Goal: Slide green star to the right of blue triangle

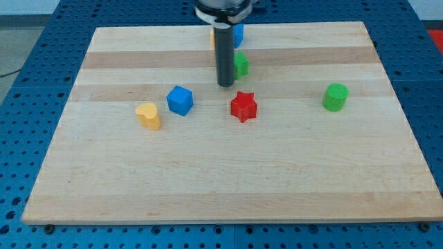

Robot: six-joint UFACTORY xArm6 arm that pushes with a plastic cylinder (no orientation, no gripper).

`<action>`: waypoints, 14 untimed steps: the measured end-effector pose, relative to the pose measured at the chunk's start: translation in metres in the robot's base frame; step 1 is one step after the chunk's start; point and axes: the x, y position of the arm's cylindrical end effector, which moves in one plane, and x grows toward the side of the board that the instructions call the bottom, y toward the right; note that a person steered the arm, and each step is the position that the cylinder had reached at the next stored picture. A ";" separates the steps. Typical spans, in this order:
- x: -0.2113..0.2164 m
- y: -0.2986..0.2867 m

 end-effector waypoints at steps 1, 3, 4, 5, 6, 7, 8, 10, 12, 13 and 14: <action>-0.011 0.012; -0.036 0.017; -0.048 0.026; -0.048 0.013; -0.048 -0.019; -0.049 -0.044; -0.060 -0.034; -0.063 0.045; -0.066 0.069; -0.072 0.070; -0.088 0.070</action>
